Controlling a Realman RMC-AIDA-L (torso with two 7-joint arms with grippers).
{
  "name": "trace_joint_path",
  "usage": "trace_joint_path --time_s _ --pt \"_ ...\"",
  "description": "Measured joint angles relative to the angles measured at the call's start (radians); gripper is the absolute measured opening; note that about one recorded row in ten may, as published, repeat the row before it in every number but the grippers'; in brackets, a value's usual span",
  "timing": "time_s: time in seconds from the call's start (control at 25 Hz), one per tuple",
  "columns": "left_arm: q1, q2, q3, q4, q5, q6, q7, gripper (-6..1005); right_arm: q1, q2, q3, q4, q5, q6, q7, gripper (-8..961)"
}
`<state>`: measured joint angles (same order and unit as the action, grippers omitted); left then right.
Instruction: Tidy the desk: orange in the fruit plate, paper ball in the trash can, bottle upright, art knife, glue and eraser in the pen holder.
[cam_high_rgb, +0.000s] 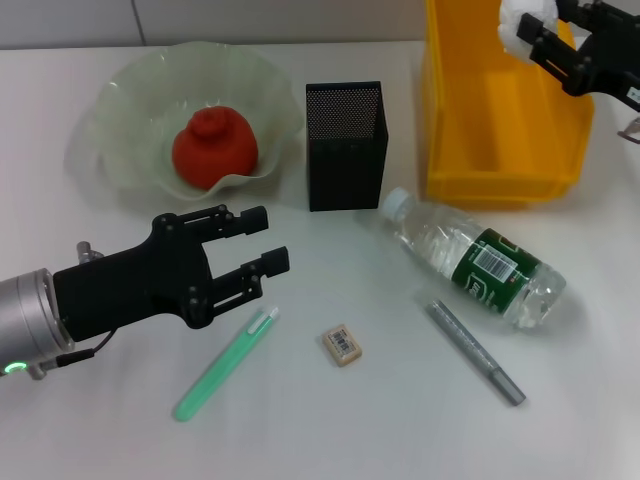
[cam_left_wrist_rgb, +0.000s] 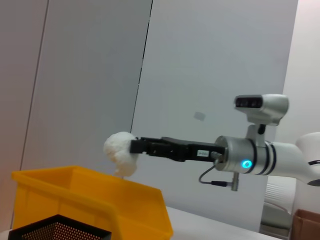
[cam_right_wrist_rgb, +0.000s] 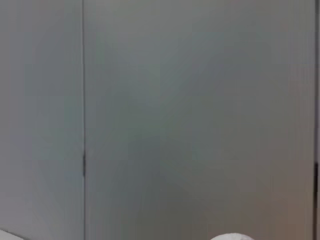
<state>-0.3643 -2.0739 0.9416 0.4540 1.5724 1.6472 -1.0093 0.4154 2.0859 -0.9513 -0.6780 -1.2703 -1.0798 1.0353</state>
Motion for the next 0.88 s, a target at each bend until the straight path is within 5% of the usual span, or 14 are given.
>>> trace_joint_path --time_s 0.2,0.36,0.88 --pt "-0.002 0.000 0.001 0.000 0.000 0.001 0.000 516 0.017 0.001 -0.001 0.010 -0.001 0.039 0.000 487" --pt "-0.011 0.000 -0.002 0.000 0.000 0.002 0.000 516 0.022 0.001 -0.001 0.014 0.001 0.056 0.001 644" --pt "-0.020 0.002 -0.003 0.006 0.000 0.002 0.000 517 0.011 0.000 0.000 0.003 0.002 -0.091 0.048 674"
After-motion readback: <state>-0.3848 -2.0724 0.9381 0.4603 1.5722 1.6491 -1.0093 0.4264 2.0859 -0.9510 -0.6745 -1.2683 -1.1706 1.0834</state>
